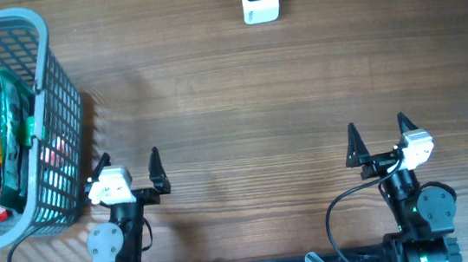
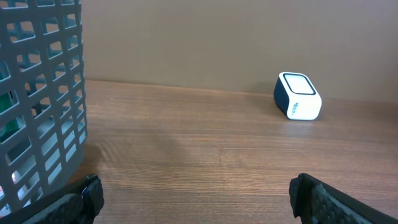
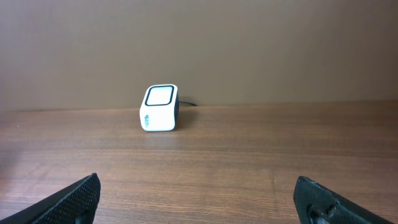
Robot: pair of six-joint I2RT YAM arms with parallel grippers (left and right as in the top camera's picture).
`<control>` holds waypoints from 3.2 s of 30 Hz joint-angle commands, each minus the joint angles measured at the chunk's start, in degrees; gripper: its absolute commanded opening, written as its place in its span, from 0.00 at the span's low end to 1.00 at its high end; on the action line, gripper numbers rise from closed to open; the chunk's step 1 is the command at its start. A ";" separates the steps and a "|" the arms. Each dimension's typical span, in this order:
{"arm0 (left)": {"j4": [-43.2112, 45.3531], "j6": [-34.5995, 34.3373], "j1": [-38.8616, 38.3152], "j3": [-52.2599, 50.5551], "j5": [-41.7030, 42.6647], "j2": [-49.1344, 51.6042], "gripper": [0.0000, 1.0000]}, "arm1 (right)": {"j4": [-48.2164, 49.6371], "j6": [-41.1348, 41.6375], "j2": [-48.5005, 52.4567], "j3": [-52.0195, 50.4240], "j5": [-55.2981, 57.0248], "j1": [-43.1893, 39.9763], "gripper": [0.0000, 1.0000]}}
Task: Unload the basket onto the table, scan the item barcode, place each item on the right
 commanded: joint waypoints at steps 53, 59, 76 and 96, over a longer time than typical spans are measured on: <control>-0.20 0.87 0.37 -0.33 0.68 -0.33 1.00 | 0.28 -0.31 -0.17 -0.07 1.07 1.27 1.00; -0.20 0.87 0.37 -0.33 0.68 -0.33 1.00 | 0.28 -0.33 -0.17 -0.07 1.07 1.27 1.00; -0.17 0.87 0.37 -0.33 0.68 -0.33 1.00 | 0.28 -0.33 -0.17 -0.07 1.07 1.27 1.00; 2.23 -2.71 0.37 0.63 18.51 -0.33 1.00 | 0.31 -0.35 -0.17 -0.07 1.07 1.27 1.00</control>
